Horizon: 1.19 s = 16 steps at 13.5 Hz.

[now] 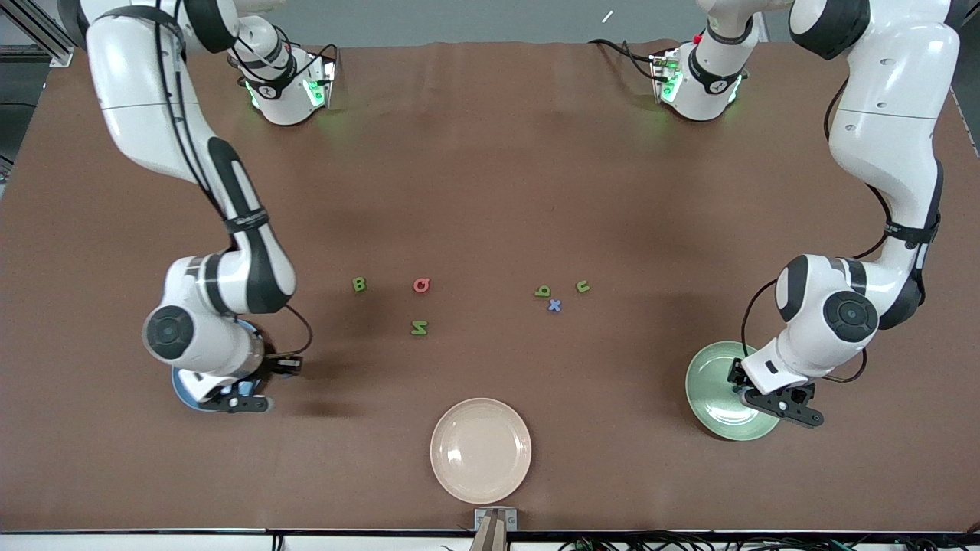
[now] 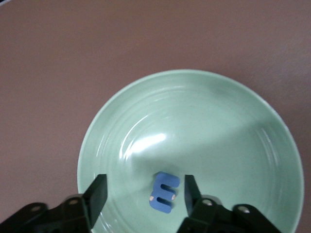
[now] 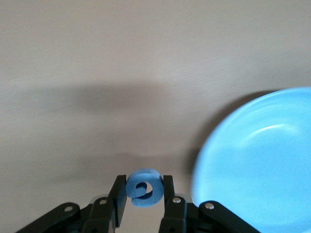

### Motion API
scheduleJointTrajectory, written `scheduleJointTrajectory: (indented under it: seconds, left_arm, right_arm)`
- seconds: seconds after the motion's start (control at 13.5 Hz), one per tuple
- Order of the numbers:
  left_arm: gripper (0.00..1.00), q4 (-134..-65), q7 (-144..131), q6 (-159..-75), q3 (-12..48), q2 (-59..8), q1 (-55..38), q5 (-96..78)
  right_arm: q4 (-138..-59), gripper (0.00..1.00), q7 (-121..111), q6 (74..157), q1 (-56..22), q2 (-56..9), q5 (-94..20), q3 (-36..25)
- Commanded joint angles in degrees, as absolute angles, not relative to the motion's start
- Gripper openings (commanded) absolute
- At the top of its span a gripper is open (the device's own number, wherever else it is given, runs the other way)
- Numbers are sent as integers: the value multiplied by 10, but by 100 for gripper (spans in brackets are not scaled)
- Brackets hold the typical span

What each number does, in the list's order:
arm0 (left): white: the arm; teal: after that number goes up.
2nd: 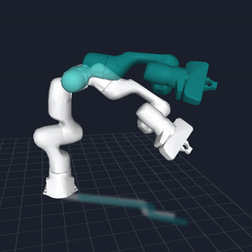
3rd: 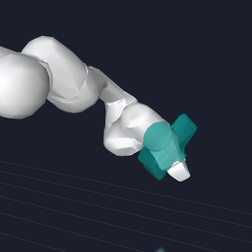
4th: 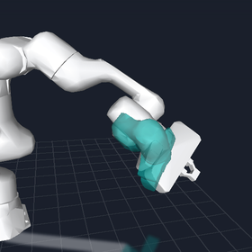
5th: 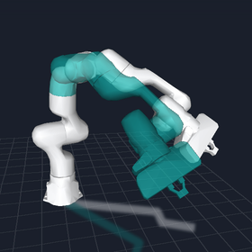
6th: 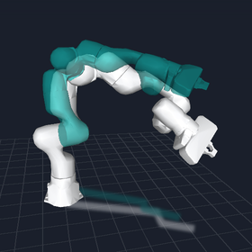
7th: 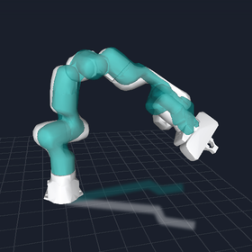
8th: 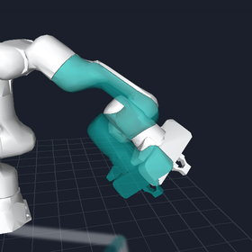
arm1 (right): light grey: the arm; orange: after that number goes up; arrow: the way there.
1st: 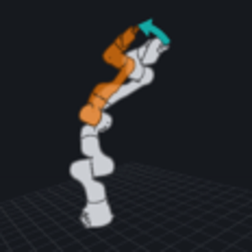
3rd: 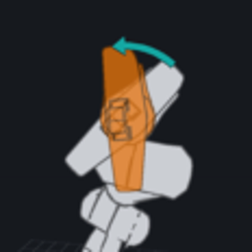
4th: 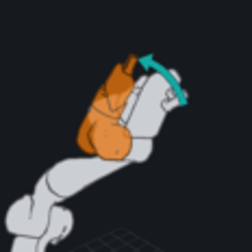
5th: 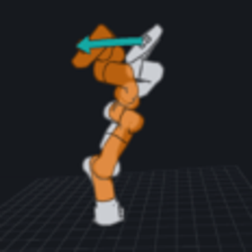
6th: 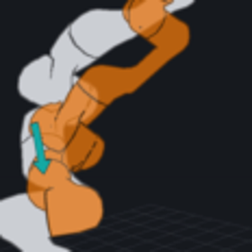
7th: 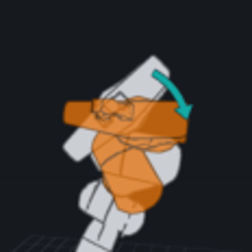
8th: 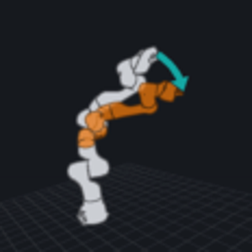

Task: Sort uppercase to blue plate, lowercase to green plate
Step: 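Place the E on the green plate while the right gripper places c on blue, then reach the green u with the left gripper while the right gripper reaches green B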

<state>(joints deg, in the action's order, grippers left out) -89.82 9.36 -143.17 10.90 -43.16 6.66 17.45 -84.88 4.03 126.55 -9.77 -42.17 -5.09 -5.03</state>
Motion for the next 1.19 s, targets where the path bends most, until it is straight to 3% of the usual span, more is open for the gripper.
scheduleJointTrajectory:
  seconds: [0.0, 0.3, 0.52, 0.67, 0.89, 1.11]
  left_arm:
    - [99, -907, 40, -1385, 141, -402, 64, 178]
    - [99, -934, -88, -1354, 193, -385, 54, 179]
    - [99, -971, -202, -1354, 207, -360, 20, 180]
    - [99, -983, -290, -1333, 214, -353, -7, 180]
    - [96, -997, -432, -1324, 225, -354, -53, 180]
    - [84, -1023, -539, -1329, 224, -352, -95, 189]
  right_arm:
    - [-846, 5, -43, 1249, -49, -412, -38, -40]
    - [-846, 6, -182, 1251, 15, -414, -33, -40]
    - [-855, 13, -215, 1251, 44, -418, -25, -40]
    - [-862, 29, -214, 1253, 42, -427, -25, -40]
    - [-860, 68, -214, 1253, 39, -433, -25, -40]
    - [-860, 77, -206, 1247, 24, -429, -30, -37]
